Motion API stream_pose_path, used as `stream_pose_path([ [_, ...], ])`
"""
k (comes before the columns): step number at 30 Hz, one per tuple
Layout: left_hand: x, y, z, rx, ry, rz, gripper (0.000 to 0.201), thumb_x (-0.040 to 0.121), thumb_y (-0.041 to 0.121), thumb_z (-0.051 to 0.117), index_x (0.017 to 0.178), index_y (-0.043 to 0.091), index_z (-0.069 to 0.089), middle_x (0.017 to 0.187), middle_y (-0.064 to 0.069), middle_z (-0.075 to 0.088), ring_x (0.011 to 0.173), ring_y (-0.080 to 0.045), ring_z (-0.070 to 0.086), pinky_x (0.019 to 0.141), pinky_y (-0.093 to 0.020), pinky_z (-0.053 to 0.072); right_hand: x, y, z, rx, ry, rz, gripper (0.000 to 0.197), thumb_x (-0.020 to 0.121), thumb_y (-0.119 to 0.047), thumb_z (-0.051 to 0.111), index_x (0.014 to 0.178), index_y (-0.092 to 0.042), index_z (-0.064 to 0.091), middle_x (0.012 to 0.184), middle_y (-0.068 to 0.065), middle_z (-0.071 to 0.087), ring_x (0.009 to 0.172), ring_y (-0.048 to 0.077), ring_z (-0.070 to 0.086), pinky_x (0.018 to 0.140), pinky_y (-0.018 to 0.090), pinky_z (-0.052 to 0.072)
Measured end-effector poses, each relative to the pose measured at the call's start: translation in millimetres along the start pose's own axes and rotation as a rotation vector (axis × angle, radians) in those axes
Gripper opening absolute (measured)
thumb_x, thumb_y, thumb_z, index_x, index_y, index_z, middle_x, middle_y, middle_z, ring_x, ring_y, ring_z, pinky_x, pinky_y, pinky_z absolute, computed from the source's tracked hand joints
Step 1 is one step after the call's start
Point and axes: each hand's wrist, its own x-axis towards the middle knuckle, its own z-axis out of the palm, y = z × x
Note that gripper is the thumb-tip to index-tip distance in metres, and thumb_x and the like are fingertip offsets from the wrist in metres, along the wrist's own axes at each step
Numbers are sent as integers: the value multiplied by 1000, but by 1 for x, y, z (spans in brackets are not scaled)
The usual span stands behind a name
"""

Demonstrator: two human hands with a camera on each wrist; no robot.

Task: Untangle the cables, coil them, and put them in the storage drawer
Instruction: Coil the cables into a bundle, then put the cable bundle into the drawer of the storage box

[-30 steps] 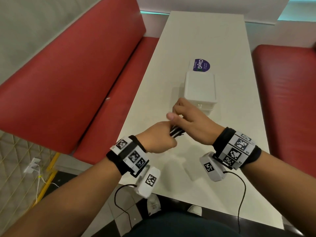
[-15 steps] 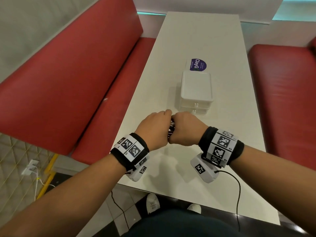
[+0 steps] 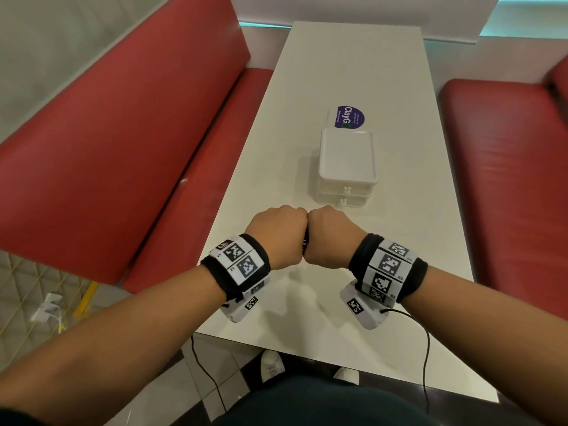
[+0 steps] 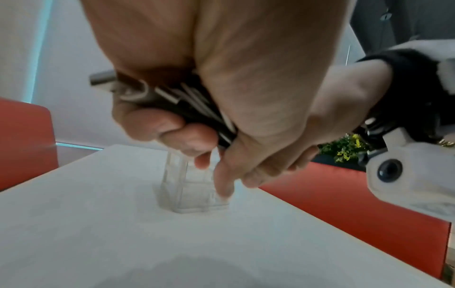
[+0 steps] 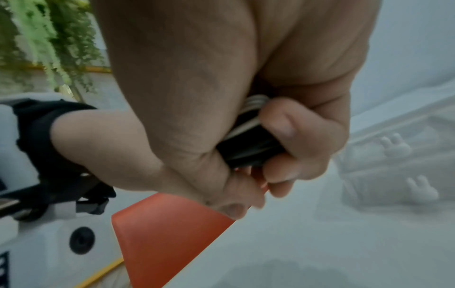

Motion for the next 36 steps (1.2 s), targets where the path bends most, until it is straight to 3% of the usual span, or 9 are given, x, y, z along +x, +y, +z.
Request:
stream_pose_path([
  [4, 5, 7, 7, -10, 11, -27, 20, 78, 19, 58, 98, 19, 60, 70, 7, 46, 67, -23, 51, 61, -31, 41, 3, 6, 3, -91, -3, 10, 29, 80, -10, 58, 62, -19, 38, 61, 0, 44, 51, 15, 42, 47, 25, 32],
  [9, 17, 20, 17, -137, 93, -50, 34, 72, 24, 64, 103, 20, 51, 89, 6, 56, 70, -20, 55, 60, -31, 43, 9, 25, 8, -71, 84, 25, 19, 83, -17, 62, 99, -11, 52, 83, 1, 54, 71, 23, 57, 60, 32, 42],
  [13, 32, 25, 21, -34, 129, -53, 26, 79, 23, 59, 104, 20, 52, 84, 6, 57, 66, -22, 50, 60, -31, 39, 13, 35, 8, -47, 106, 33, 14, 83, -7, 58, 96, -10, 55, 77, 2, 54, 67, 22, 50, 61, 31, 39],
  [16, 41, 26, 20, 50, 111, -27, 22, 82, 24, 58, 103, 21, 54, 80, 6, 54, 68, -24, 56, 61, -32, 37, 18, 42, 16, 31, 114, 79, 17, 83, -5, 62, 97, -10, 54, 98, 10, 62, 73, 23, 52, 64, 30, 39],
  [18, 47, 21, 20, 60, 115, -17, 22, 82, 27, 61, 103, 22, 55, 86, 6, 60, 73, -24, 60, 62, -32, 36, 22, 52, 22, 191, 151, 64, 36, 75, -13, 78, 99, -15, 52, 108, 6, 59, 83, 20, 54, 71, 28, 41],
  [22, 64, -7, 20, 103, 153, 36, 25, 81, 22, 61, 104, 20, 51, 111, 3, 57, 75, -27, 64, 56, -33, 35, 14, 94, 23, 516, 129, 157, 89, 65, -42, 90, 141, -20, 48, 122, -9, 56, 99, 9, 55, 87, 24, 44],
  [27, 101, -19, 8, 173, 191, 162, 37, 77, 19, 65, 112, 18, 54, 158, 14, 31, 79, -26, 65, 56, -31, 36, 30, 139, 43, 706, 192, 478, 23, 88, -33, 72, 96, -12, 76, 90, 2, 75, 79, 18, 67, 85, 41, 59],
  [32, 133, -8, 4, 228, 163, 178, 44, 84, 19, 62, 126, 19, 52, 161, 15, 27, 92, -27, 65, 62, -33, 42, 54, 133, 45, 1262, 216, 690, 33, 94, -30, 65, 100, 2, 69, 73, 16, 74, 45, 23, 58, 43, 27, 48],
  [36, 143, -9, 3, 230, 199, 203, 53, 83, 13, 62, 134, 18, 50, 152, 9, 42, 93, -30, 63, 72, -40, 52, 65, 126, 42, 1497, 216, 723, 27, 92, -27, 64, 91, 0, 66, 74, 20, 68, 44, 24, 51, 42, 24, 36],
])
